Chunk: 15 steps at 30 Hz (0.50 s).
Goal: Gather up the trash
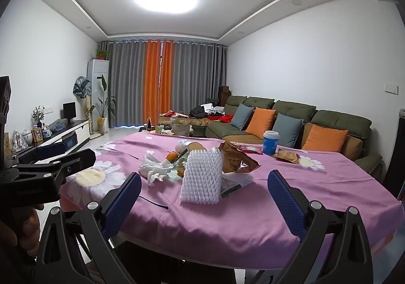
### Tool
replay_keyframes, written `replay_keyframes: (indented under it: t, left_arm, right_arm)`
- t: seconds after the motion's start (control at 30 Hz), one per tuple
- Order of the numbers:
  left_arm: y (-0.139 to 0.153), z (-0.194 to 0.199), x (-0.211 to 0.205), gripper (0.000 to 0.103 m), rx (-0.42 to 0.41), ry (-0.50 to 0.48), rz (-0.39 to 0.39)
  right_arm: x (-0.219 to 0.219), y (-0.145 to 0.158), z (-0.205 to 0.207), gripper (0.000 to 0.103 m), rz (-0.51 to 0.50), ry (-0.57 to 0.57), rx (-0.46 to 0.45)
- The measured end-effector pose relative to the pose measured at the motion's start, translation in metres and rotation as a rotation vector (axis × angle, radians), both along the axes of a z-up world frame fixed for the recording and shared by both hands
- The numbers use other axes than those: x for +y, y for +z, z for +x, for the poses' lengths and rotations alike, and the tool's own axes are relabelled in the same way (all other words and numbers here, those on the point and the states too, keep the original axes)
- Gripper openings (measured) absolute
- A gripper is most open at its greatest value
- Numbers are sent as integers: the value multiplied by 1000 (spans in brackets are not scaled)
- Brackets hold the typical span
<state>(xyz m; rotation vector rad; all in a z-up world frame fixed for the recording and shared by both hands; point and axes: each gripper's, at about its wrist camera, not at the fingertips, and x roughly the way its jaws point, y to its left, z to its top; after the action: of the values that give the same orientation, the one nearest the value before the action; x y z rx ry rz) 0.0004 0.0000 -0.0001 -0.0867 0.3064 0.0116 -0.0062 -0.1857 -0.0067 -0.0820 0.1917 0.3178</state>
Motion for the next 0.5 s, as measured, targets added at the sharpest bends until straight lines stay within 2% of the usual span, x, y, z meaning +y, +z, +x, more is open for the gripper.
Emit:
replay_keyframes:
  t: [0.5]
  left_arm:
    - [0, 0, 5, 97, -16, 8, 0]
  right_arm:
    - [0, 1, 4, 96, 7, -15, 21]
